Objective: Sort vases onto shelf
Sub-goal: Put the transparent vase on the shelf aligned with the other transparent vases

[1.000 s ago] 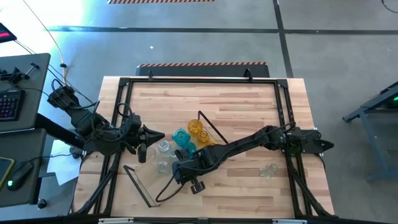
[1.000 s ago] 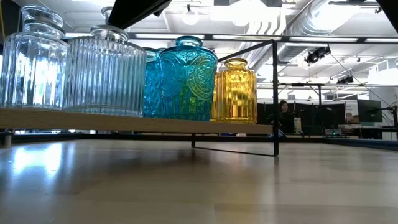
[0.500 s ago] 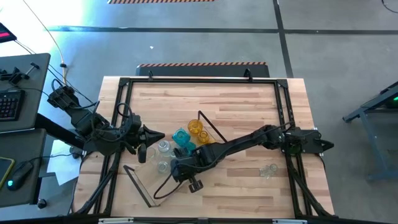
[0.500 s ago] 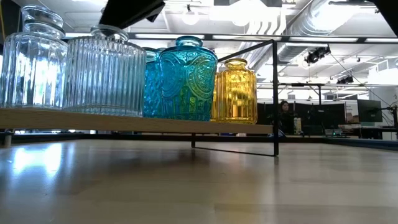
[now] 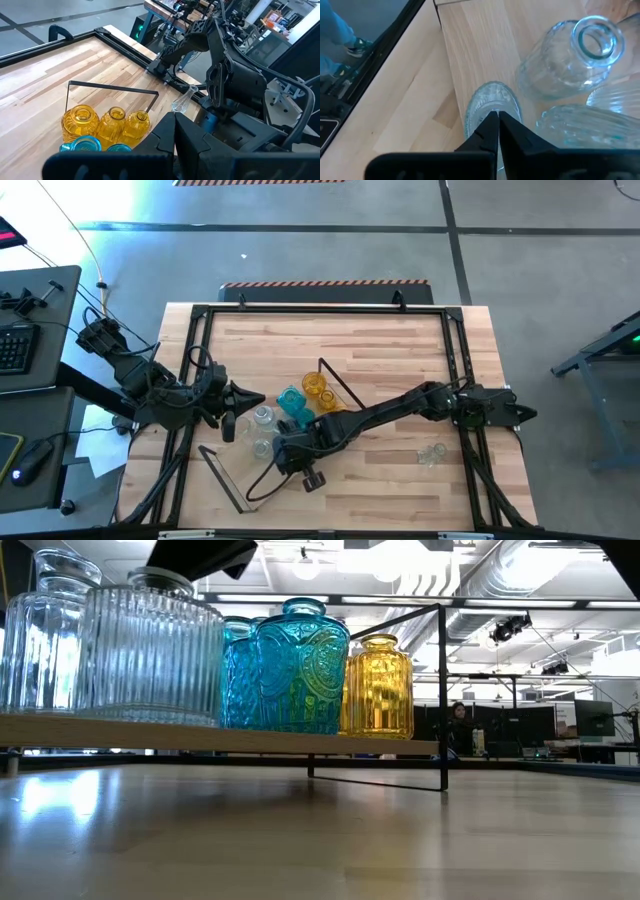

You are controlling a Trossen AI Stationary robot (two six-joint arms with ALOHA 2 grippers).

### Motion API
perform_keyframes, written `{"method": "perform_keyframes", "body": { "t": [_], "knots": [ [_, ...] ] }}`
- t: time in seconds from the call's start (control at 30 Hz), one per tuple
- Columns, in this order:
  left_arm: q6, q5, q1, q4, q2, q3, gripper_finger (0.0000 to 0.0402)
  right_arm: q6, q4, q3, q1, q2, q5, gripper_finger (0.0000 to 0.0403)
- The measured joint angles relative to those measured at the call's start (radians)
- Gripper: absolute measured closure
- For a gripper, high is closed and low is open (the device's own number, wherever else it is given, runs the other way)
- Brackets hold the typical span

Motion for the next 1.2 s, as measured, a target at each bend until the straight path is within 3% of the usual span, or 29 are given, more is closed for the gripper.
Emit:
{"method": "perform_keyframes", "body": {
  "t": [0.77, 1.2],
  "knots": [
    [0.008, 0.019, -0.005, 0.000, 0.000, 0.000, 0.0402, -0.001, 0.058, 0.000, 0.000, 0.000, -0.051, 0.0403],
    [0.008, 0.019, -0.005, 0.000, 0.000, 0.000, 0.0402, 0.012, 0.017, 0.000, 0.009, 0.000, 0.037, 0.0403]
  ]
}}
